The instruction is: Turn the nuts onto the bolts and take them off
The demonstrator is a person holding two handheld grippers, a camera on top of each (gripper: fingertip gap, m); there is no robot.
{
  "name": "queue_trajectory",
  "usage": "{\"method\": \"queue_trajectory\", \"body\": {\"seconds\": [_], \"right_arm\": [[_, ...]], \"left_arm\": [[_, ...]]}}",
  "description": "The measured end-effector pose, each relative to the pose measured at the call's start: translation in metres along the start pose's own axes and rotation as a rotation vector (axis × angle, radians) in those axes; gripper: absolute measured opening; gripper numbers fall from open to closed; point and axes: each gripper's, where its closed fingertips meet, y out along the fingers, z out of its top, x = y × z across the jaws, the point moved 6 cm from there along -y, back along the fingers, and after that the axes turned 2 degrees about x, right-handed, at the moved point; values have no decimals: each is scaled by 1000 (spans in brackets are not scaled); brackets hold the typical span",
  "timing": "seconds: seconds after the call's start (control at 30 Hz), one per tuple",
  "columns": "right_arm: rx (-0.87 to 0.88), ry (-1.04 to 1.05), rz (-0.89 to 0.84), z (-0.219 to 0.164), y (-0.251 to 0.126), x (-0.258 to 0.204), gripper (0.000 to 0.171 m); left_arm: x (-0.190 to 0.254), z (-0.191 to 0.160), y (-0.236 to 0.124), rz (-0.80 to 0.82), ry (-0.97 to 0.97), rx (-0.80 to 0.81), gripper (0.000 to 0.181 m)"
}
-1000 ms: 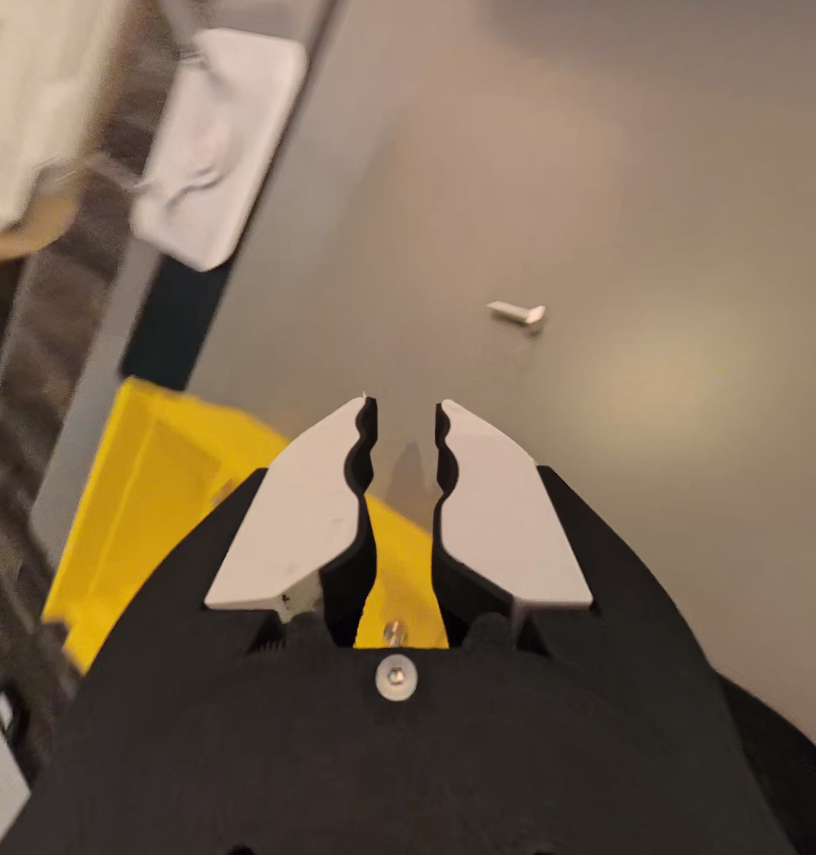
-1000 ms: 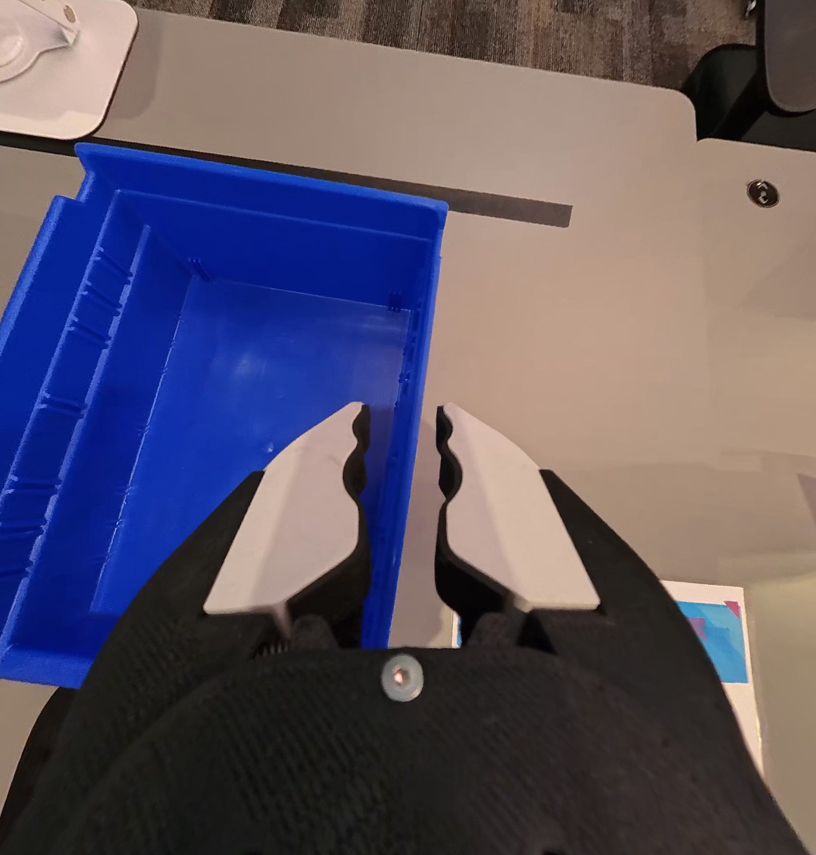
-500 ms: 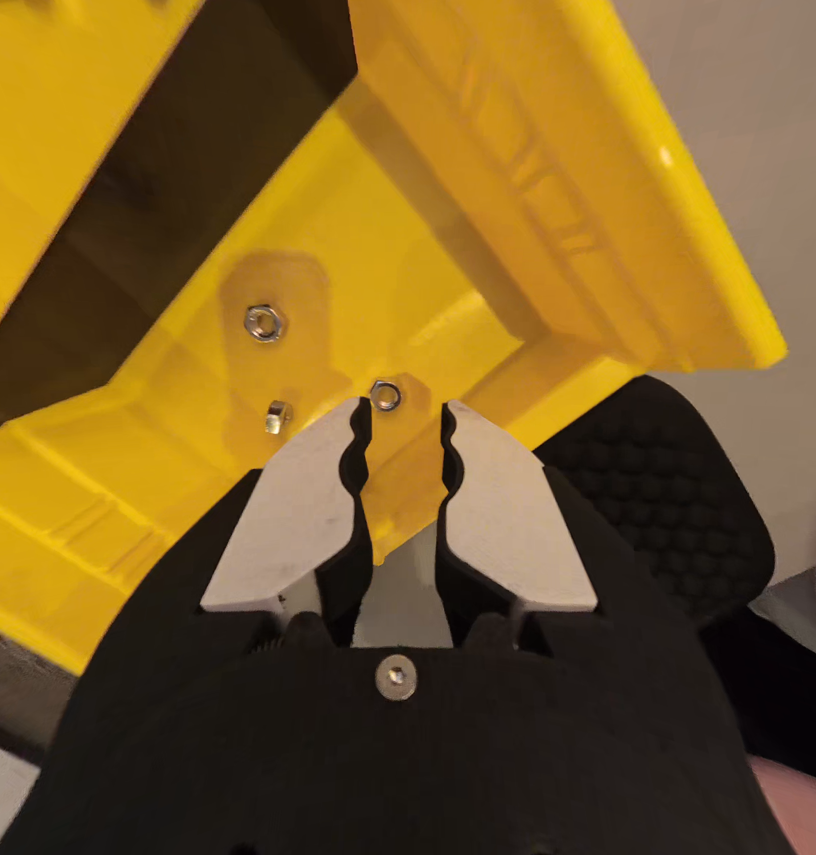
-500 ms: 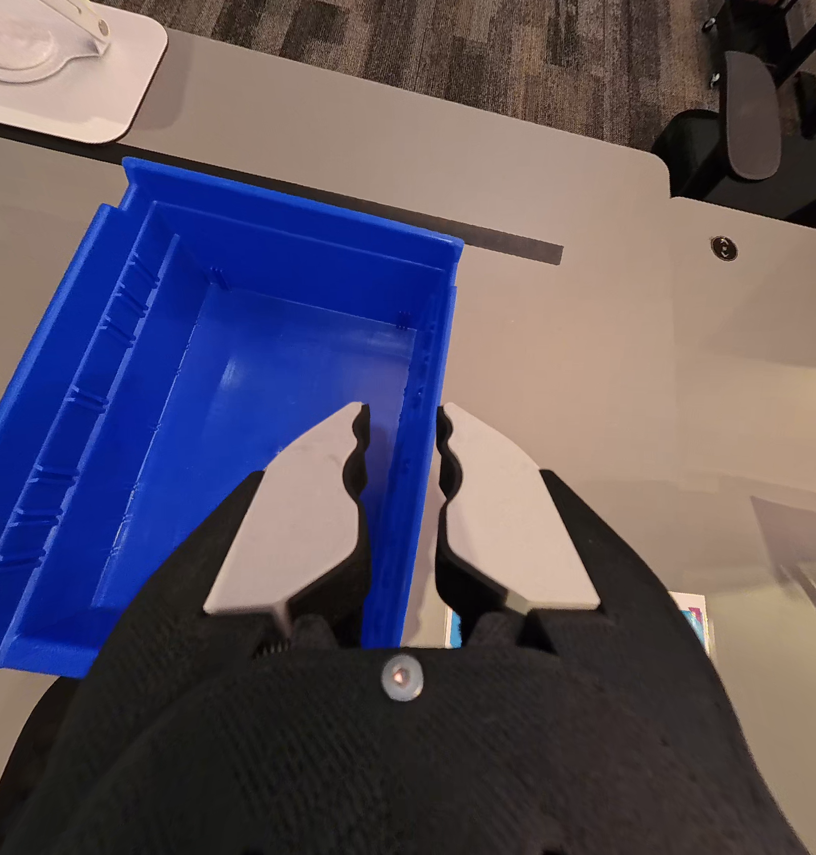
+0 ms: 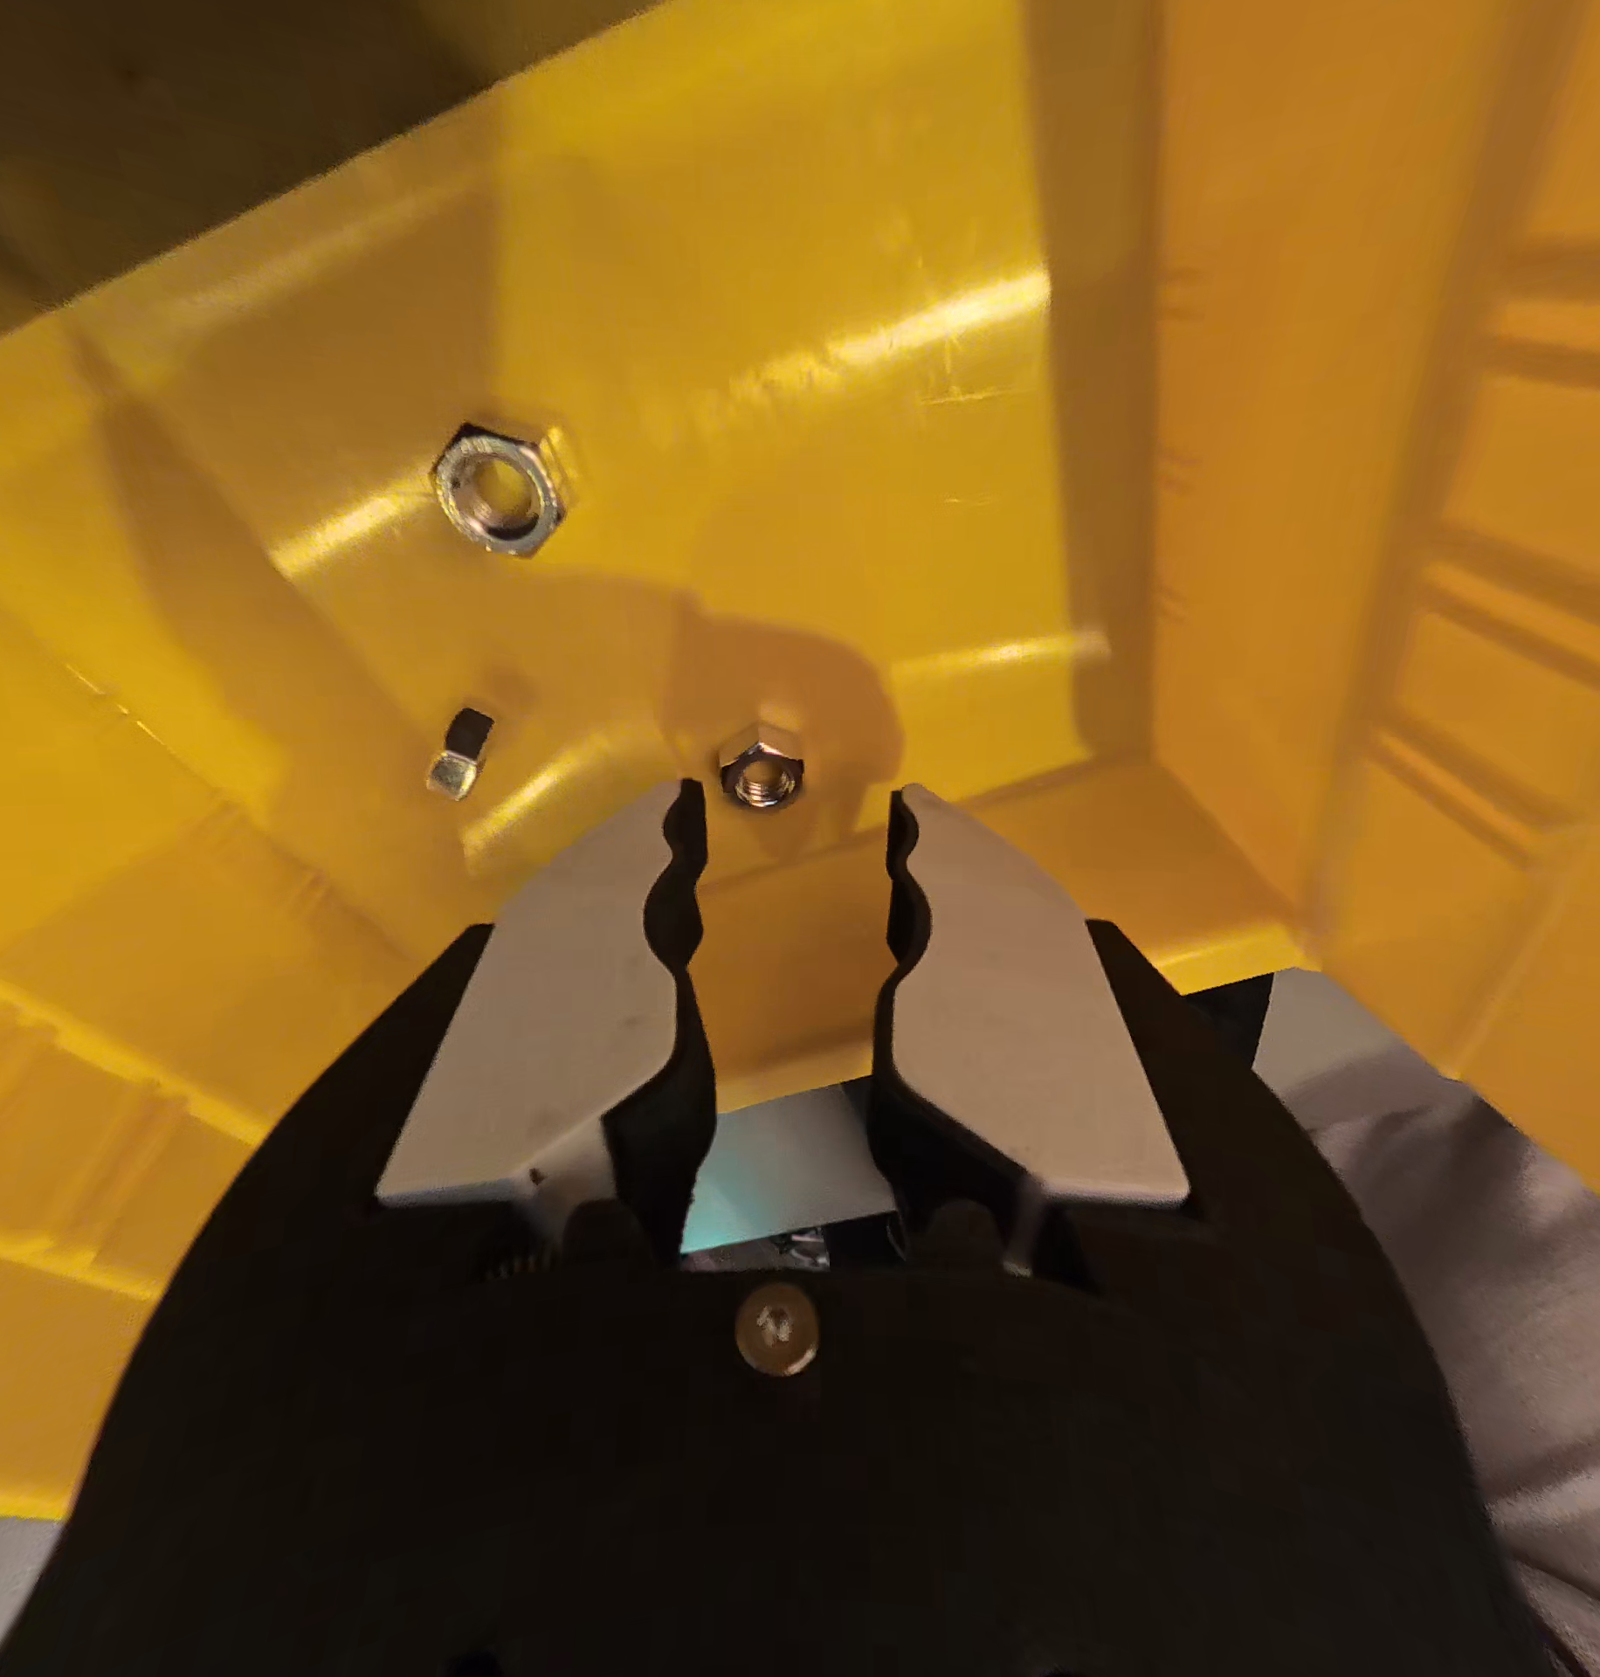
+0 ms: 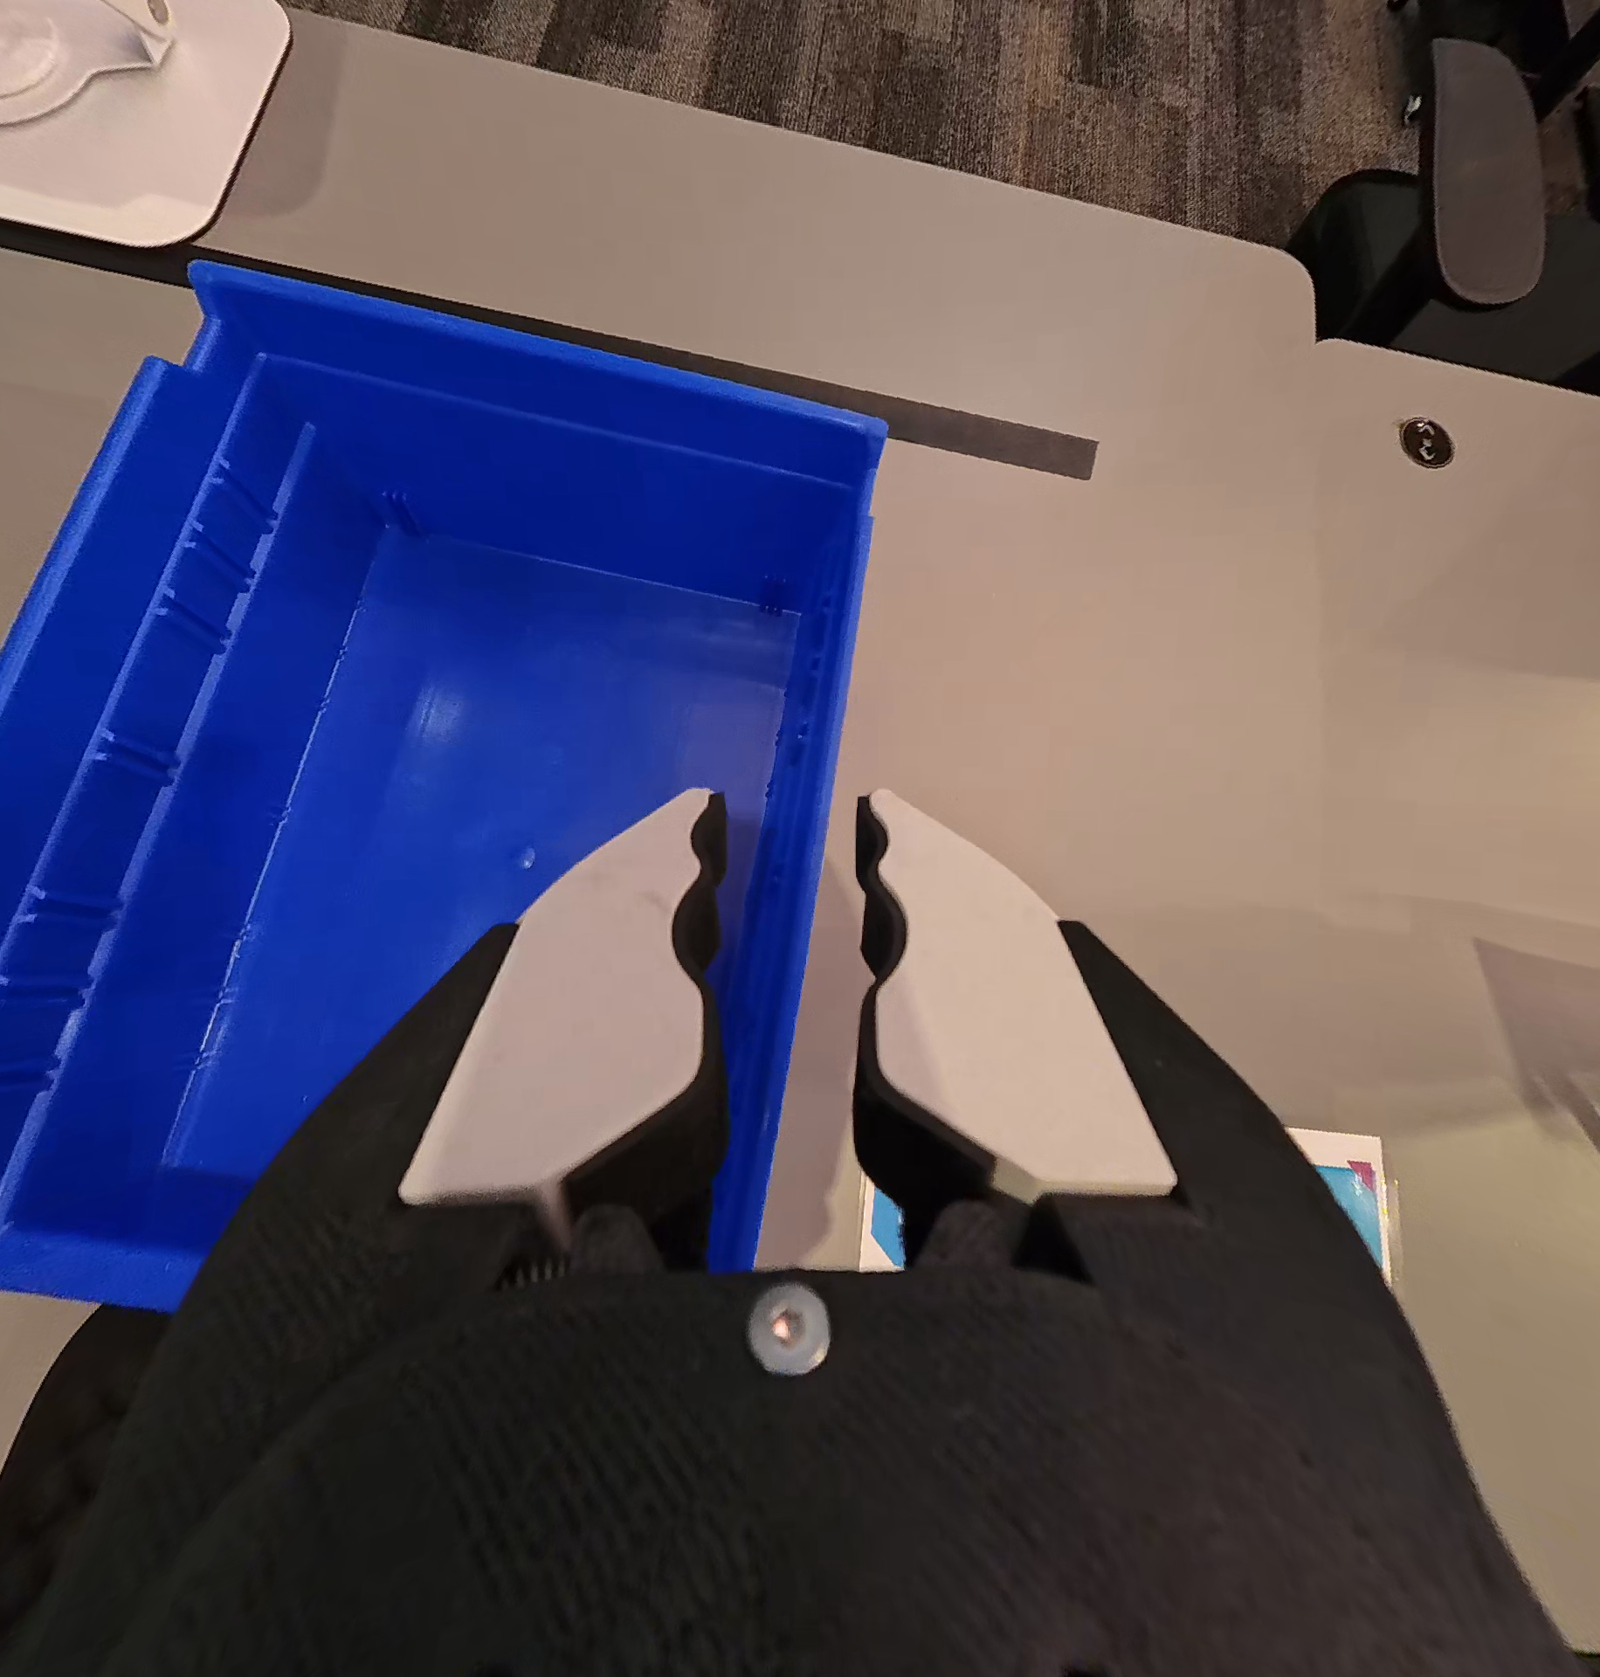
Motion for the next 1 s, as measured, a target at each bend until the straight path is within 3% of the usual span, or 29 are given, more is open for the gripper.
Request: {"method": "queue_trajectory", "body": {"seconds": [0.13,0.3,0.4,0.5,0.6,0.67,0.83,1.0], "right_arm": [[-2,-11,4,0,0,-1,29],[1,-3,8,-2,-1,1,28],[7,5,10,-2,-1,3,29],[8,7,10,-3,-1,4,29],[6,2,14,-3,-1,3,29],[7,-1,19,-3,-1,2,29],[6,-1,22,-3,-1,2,29],[-1,-8,28,-4,0,1,29]], "left_arm": [[3,4,1,-3,-11,-7,16],[3,3,0,21,29,-8,14],[1,1,-10,43,66,54,0],[4,-2,-30,19,61,158,0],[4,-6,-33,17,52,148,1],[6,-5,-27,3,59,136,17],[8,-5,-5,42,77,27,35],[3,0,0,-2,-17,-48,25]]}}
